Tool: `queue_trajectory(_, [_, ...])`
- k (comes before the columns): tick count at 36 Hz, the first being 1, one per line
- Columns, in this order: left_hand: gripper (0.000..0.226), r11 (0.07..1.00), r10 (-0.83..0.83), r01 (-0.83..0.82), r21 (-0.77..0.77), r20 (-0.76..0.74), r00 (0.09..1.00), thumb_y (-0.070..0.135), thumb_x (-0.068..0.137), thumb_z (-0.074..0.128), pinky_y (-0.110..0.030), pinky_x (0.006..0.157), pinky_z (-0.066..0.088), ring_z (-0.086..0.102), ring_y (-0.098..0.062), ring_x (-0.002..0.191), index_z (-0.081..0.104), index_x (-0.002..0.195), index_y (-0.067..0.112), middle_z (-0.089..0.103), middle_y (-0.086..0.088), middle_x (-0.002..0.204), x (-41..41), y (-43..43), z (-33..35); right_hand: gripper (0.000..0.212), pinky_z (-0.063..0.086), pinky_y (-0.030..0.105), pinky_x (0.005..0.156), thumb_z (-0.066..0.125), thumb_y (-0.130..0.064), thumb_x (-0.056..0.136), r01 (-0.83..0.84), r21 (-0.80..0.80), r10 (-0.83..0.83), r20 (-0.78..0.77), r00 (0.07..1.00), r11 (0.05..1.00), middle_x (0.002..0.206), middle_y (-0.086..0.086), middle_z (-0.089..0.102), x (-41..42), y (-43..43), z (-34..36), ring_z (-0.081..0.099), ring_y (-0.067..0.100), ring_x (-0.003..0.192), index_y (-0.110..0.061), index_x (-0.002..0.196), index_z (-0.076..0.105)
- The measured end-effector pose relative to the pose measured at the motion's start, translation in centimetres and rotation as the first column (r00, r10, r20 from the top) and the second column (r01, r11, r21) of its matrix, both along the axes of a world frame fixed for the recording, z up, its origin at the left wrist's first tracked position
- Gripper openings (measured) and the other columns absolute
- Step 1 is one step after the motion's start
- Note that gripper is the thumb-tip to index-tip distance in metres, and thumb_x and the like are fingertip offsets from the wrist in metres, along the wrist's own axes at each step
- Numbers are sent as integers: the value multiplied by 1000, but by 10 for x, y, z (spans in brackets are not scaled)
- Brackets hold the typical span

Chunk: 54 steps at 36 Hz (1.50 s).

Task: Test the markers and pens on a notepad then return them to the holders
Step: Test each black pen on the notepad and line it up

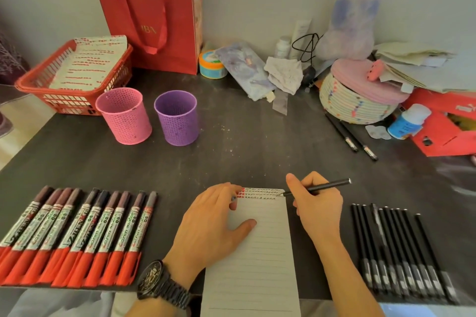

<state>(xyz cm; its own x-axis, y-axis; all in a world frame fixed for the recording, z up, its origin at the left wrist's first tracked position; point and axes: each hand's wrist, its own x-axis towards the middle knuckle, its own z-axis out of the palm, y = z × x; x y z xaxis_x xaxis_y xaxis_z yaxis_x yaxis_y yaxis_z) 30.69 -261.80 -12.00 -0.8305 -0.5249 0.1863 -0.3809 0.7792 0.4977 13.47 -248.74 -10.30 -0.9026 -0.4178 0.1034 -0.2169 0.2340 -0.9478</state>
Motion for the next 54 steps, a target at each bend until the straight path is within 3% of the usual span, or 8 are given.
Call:
queue_trajectory(6, [39, 1000, -1, 1, 12, 13, 1000, 73, 78, 52, -14, 92, 31, 42, 6, 121, 41, 95, 39, 40, 37, 110, 1, -1, 2, 33, 44, 18, 42, 71, -18, 87, 22, 54, -20, -39, 999, 998, 46, 1, 59, -3, -2, -5, 55, 8, 39, -24, 58, 55])
queue_trajectory(14, [44, 1000, -7, 7, 31, 8, 1000, 71, 78, 51, -14, 91, 32, 42, 7, 120, 47, 104, 36, 34, 43, 98, 1, -1, 3, 26, 46, 27, 46, 69, -23, 85, 26, 100, -22, -49, 999, 995, 47, 1, 60, -4, -2, -6, 56, 8, 41, -21, 62, 56])
queue_trajectory(23, [48, 999, -16, 15, 47, 23, 1000, 73, 78, 50, -19, 95, 38, 42, 4, 120, 49, 109, 36, 34, 38, 95, 1, -1, 4, 23, 52, 38, 48, 67, -22, 85, 12, 141, 1, -92, 996, 990, 55, 9, 58, -3, -3, -4, 63, 31, 55, -20, 66, 55])
queue_trajectory(31, [44, 999, -14, 13, 48, 27, 1000, 73, 78, 51, -19, 97, 37, 41, 5, 125, 47, 106, 39, 36, 36, 97, 1, 0, 3, 24, 48, 24, 45, 68, -17, 86, 13, 132, -2, -84, 996, 991, 54, 10, 58, -3, -3, -4, 63, 30, 53, -18, 66, 55])
queue_trajectory(36, [41, 999, -8, 6, 46, 40, 999, 74, 78, 50, -15, 94, 33, 41, 5, 122, 44, 100, 40, 40, 35, 102, 1, -1, 3, 29, 52, 39, 48, 67, -18, 87, 24, 136, -11, -94, 996, 990, 55, 10, 59, -3, -3, -5, 62, 33, 55, -16, 62, 55])
queue_trajectory(40, [38, 999, 6, -8, 44, 43, 999, 74, 78, 52, -16, 93, 32, 43, 4, 122, 39, 92, 40, 46, 32, 113, 1, 0, 2, 27, 50, 29, 46, 68, -16, 87, 23, 134, -9, -101, 995, 991, 55, 9, 60, -4, -3, -5, 61, 29, 52, -18, 63, 56])
queue_trajectory(50, [37, 999, 15, -18, 48, 50, 999, 74, 77, 51, -17, 93, 34, 44, 2, 120, 34, 87, 43, 48, 30, 126, 1, 1, 4, 29, 52, 42, 50, 67, -14, 87, 22, 117, -9, -111, 994, 993, 53, 10, 56, -4, -3, -5, 60, 35, 54, -18, 62, 53])
queue_trajectory(54, [37, 999, 11, -13, 43, 46, 999, 73, 77, 52, -16, 93, 32, 44, 3, 121, 35, 87, 42, 48, 31, 124, 1, 1, 4, 32, 50, 39, 48, 67, -14, 87, 32, 105, -23, -92, 996, 994, 52, 10, 57, -5, -3, -5, 58, 30, 48, -17, 59, 51])
